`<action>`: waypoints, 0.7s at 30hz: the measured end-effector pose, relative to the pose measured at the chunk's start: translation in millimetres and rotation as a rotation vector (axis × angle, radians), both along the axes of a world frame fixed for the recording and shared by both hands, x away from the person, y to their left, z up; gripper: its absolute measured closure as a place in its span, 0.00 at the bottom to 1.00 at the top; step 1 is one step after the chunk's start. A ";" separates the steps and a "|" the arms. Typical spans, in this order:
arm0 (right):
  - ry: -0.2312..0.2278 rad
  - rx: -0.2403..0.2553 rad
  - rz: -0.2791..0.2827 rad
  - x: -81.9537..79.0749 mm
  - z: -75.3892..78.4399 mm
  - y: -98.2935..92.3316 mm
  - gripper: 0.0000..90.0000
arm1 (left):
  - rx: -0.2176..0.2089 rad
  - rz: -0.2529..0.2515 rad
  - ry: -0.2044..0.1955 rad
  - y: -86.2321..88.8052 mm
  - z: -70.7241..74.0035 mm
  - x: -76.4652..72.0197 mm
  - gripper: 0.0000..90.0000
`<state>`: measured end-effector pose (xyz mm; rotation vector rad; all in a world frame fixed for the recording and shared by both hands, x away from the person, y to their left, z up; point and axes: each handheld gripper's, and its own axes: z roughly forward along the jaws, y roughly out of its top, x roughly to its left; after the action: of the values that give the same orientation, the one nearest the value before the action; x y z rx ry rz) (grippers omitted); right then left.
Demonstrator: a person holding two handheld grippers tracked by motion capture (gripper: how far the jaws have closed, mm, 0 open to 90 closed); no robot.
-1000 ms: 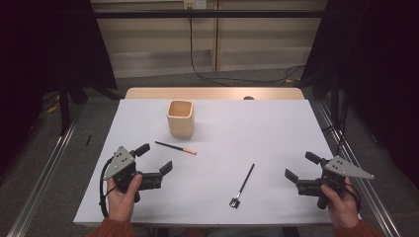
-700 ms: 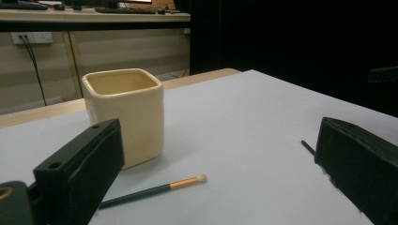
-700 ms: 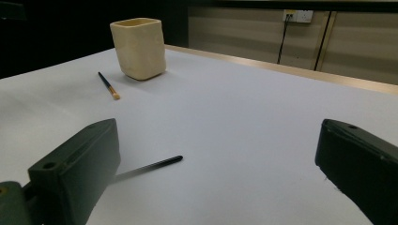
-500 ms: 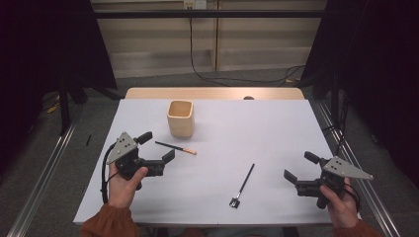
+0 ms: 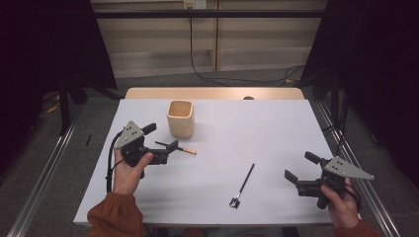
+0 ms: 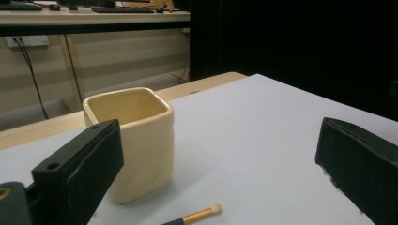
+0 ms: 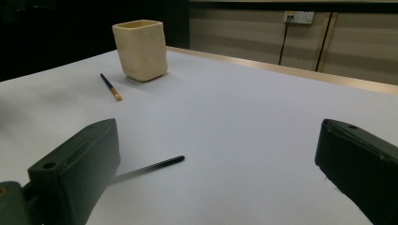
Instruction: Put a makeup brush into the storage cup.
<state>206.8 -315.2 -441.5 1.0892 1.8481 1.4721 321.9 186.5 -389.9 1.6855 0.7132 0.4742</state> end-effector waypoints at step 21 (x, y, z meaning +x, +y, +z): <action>0.010 0.009 0.020 -0.4 0.2 0.6 0.00 | 0.050 0.020 0.000 -20.1 16.5 48.4 0.04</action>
<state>206.3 -314.6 -441.4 1.0878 1.8661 1.4895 370.3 166.4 -373.4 1.7266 0.7243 0.5095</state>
